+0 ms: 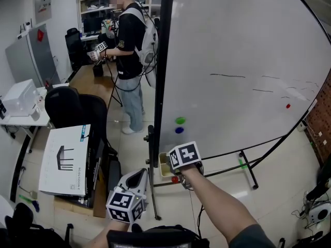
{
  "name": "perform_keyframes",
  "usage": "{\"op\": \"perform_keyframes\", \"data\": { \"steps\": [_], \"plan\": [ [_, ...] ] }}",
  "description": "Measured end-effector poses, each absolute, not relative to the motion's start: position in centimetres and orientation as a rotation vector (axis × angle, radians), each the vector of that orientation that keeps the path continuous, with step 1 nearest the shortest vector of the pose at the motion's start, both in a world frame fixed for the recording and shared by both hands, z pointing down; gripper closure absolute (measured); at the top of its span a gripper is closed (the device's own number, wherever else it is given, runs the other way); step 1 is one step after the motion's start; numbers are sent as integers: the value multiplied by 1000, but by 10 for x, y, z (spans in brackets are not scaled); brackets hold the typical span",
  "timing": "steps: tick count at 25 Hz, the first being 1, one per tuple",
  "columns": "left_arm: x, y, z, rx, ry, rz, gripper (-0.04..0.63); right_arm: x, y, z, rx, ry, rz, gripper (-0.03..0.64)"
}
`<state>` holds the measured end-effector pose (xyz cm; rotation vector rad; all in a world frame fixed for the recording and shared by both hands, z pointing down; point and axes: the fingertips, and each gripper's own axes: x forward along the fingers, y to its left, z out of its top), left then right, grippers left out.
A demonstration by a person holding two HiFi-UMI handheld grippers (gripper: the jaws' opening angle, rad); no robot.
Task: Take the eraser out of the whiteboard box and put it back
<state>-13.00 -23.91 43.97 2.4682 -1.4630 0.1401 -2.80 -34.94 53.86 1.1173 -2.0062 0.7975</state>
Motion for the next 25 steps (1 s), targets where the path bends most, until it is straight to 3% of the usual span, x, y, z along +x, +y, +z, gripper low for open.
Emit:
{"op": "perform_keyframes", "data": {
  "steps": [15,18,25],
  "plan": [
    [-124,-238,441,2465,-1458,142,574,-26,-350,537,1171,-2003,771,345],
    [-122,-239,438,2447,-1497,139,574,-21,-349,527,1204,-2066,743,273],
    [-106,-231,421,2407,-1616,105,574,5,-334,493,1184,-2311,872,272]
  ]
}}
